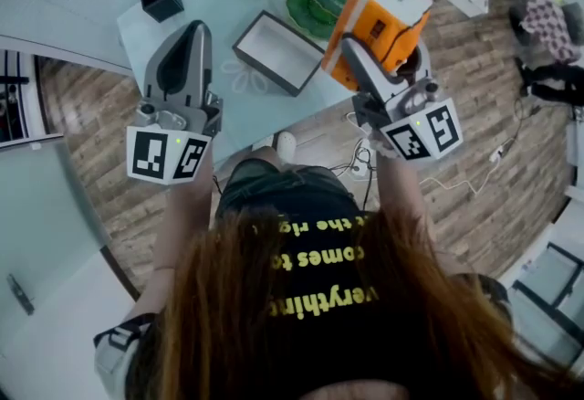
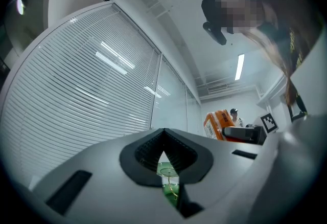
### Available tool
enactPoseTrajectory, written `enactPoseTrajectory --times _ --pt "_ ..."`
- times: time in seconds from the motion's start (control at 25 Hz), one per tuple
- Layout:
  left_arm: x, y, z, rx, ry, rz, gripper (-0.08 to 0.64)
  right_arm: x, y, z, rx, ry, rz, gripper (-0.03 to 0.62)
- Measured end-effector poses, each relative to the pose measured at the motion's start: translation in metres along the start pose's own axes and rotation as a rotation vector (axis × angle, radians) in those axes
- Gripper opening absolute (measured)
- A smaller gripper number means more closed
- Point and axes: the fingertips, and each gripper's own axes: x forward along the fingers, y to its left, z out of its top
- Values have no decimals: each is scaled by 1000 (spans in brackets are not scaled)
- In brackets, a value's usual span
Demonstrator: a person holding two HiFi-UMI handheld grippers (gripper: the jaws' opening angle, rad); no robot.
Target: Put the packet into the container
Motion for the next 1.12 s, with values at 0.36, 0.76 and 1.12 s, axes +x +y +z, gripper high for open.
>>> enactPoseTrajectory --times 0.36,0.76,1.12 --pt "11 29 1 1 -4 -7 2 43 11 -44 -150 189 36 383" --pt "15 62 2 3 -2 21 2 71 16 -139 -179 456 103 383" --pt "5 86 -7 -23 1 64 2 73 16 -223 -252 683 126 383"
